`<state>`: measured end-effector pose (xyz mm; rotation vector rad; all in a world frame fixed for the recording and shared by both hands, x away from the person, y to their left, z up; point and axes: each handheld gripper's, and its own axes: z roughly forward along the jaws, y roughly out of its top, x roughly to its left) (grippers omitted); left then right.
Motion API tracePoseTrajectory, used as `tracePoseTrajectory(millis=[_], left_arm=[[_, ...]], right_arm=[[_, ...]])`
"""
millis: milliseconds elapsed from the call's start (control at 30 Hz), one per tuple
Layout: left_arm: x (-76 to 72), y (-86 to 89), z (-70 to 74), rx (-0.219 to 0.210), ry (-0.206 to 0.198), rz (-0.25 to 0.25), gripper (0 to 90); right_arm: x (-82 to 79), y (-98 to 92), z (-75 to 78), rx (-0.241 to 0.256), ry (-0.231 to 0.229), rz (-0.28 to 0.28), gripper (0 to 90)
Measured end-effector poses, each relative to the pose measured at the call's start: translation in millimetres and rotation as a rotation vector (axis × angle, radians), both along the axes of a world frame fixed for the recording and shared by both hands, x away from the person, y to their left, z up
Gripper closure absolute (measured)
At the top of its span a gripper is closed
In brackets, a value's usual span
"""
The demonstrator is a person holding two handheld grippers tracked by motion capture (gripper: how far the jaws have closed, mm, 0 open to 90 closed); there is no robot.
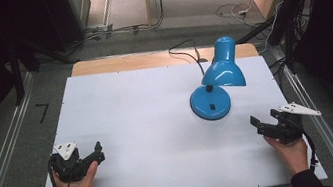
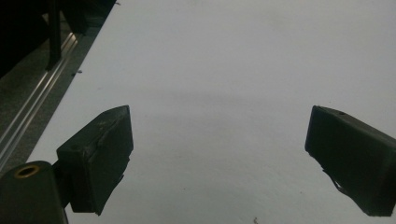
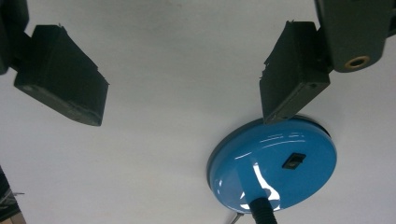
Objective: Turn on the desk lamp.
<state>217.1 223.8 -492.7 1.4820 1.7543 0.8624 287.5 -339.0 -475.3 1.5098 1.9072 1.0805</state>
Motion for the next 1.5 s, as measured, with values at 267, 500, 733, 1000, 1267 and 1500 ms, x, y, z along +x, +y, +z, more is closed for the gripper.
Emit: tracePoseTrajectory(millis=[267,500,733,1000,1267,1500], left_arm=[[-0.2,0.7,-0.4,-0.006,0.000,0.000,8.9],[-0.3,1.0,-0.7,-0.004,0.004,0.000,8.9],[-0.3,1.1,-0.7,-0.006,0.004,0.004,8.9],[-1.6,2.0,0.2,0.004,0.000,0.019,9.0],[-1.6,2.0,-0.4,-0.003,0.004,0.014,9.0],[-1.6,2.1,-0.7,-0.006,0.004,0.017,9.0]], right_arm=[[5.4,9.9,0.2,0.016,0.000,0.017,14.3],[11.6,20.0,-1.3,0.007,0.002,0.039,14.4],[17.2,27.2,-0.7,0.012,-0.004,0.052,14.4],[22.5,36.1,-1.2,0.012,-0.007,0.067,14.6],[26.8,43.6,-1.4,0.010,-0.006,0.084,14.6],[29.9,49.0,-0.5,0.019,-0.006,0.092,14.8]])
